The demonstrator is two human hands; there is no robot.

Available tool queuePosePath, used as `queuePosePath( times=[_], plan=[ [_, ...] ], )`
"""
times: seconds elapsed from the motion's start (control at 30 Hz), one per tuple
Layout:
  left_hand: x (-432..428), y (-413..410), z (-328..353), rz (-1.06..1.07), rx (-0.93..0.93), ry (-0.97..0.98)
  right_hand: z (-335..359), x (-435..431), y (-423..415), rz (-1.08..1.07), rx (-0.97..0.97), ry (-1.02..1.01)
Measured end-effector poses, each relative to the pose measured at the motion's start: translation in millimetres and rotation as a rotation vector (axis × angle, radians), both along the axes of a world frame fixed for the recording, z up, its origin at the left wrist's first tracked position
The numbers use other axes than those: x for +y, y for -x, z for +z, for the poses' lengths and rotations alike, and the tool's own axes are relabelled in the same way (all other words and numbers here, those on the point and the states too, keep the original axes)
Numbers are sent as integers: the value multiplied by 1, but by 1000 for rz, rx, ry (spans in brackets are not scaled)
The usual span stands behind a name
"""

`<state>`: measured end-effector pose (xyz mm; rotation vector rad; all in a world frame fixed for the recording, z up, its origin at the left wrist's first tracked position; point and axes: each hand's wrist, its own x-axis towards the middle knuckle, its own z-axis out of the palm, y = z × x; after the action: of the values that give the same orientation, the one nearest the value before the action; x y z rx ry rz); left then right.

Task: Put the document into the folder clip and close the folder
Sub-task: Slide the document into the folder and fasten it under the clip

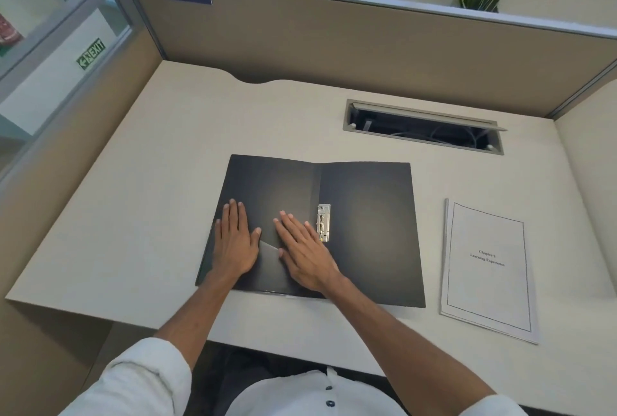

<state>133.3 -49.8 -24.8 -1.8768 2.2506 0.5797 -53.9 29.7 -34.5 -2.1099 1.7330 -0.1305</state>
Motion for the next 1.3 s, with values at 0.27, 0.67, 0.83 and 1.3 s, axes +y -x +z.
queuePosePath(
  times=[0.27,0.67,0.83,1.3],
  plan=[
    [5,43,1,-107,51,-2,12,28,102,-475,103,23],
    [7,94,10,-403,153,-126,4,47,121,-479,63,-143],
    [3,111,12,-432,128,-153,1,47,121,-471,65,-144],
    [-6,113,3,-436,144,-240,-13,47,122,-473,113,-103]
  ],
)
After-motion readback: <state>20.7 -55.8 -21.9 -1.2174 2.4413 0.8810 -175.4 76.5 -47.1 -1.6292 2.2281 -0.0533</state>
